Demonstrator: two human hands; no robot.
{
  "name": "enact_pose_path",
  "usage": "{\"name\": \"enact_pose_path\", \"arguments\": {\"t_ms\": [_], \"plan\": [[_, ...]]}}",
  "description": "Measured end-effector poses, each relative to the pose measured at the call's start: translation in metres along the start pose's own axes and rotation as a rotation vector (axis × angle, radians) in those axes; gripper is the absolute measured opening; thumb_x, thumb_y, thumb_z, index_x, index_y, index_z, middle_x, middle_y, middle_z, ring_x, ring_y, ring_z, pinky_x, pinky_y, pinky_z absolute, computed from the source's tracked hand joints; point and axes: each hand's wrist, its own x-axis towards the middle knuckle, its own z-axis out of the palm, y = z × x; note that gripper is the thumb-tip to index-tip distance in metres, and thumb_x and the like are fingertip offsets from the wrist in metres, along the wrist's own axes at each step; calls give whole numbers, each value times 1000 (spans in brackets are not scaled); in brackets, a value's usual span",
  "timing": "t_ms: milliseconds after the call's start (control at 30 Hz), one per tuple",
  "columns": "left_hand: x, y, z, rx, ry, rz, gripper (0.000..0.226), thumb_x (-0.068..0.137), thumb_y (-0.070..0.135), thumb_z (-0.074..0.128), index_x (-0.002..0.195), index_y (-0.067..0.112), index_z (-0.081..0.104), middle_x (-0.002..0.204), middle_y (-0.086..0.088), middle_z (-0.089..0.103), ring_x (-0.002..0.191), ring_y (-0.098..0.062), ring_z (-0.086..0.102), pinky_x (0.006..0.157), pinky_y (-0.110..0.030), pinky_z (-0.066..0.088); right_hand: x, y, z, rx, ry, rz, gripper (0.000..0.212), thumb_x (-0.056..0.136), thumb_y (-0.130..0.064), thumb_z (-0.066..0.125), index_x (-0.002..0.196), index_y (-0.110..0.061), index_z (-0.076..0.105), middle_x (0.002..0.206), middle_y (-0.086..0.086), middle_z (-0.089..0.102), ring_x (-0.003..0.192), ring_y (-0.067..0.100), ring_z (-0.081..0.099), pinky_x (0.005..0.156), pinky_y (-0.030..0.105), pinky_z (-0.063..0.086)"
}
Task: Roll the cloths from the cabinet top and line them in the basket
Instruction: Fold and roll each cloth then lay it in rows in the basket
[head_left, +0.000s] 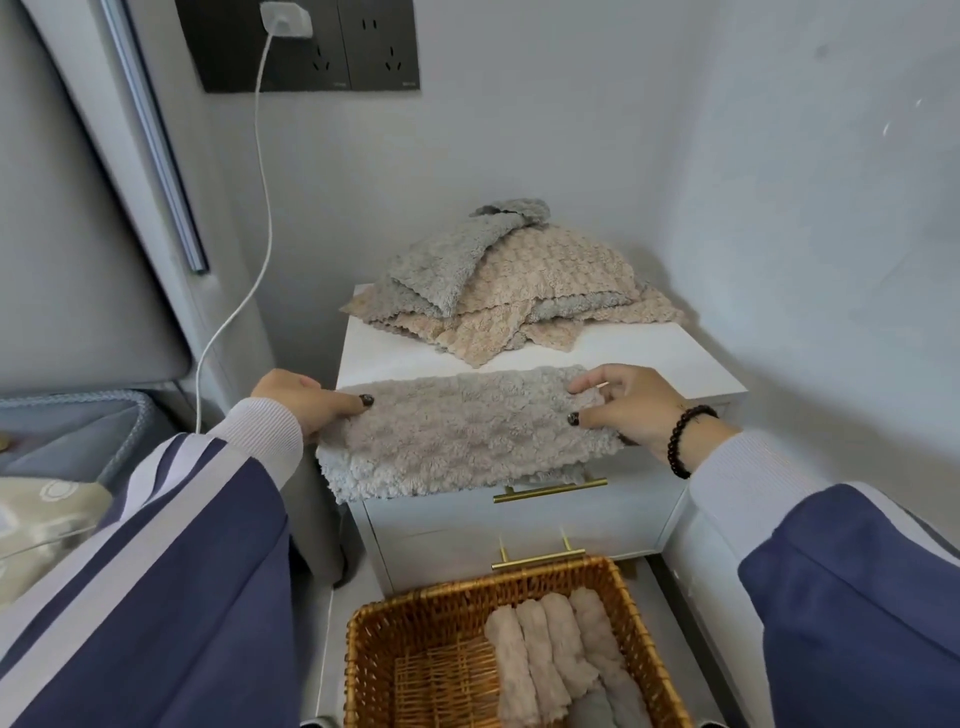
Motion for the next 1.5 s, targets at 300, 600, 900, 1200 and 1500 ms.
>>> {"name": "enact_pose_path", "arguments": {"t_ms": [300, 600, 900, 1200, 1500], "plan": [[-1, -2, 7, 30, -100, 144, 21, 84, 12, 72, 103, 19, 66, 74, -2, 61, 41, -12, 48, 39, -20, 41, 6, -6, 5, -9, -44, -58, 54, 82, 2, 66, 130, -21, 58, 143, 0, 49, 123, 15, 51, 94, 24, 41], [11, 2, 24, -270, -186, 238, 64, 78, 2, 75, 136, 18, 53, 136, -6, 55, 121, -21, 56, 105, -42, 45, 34, -7, 3, 85, 101, 12, 52, 88, 5, 54, 136, -15, 53, 108, 3, 65, 64, 10, 56, 62, 20, 48], [8, 1, 22, -443, -159, 230, 42, 84, -17, 56, 102, 18, 70, 108, -8, 69, 75, -12, 62, 53, -16, 53, 47, -16, -11, 221, 60, -32, 53, 86, 8, 57, 132, -18, 55, 137, -3, 45, 96, 13, 60, 81, 33, 56], [-6, 1, 13, -452, -417, 73, 40, 89, -15, 49, 122, 8, 57, 58, -1, 64, 48, -10, 62, 47, -21, 54, 24, -2, -7, 465, -118, 112, 54, 89, 14, 51, 136, -11, 48, 126, 12, 54, 66, 5, 62, 61, 26, 57], [-7, -1, 14, -359, -444, 90, 53, 85, -20, 50, 126, 11, 60, 100, -6, 65, 65, -13, 64, 50, -21, 55, 16, -6, -16, -199, -29, -72, 58, 88, 11, 45, 139, -17, 46, 151, 7, 37, 139, 19, 35, 73, 9, 41]]}}
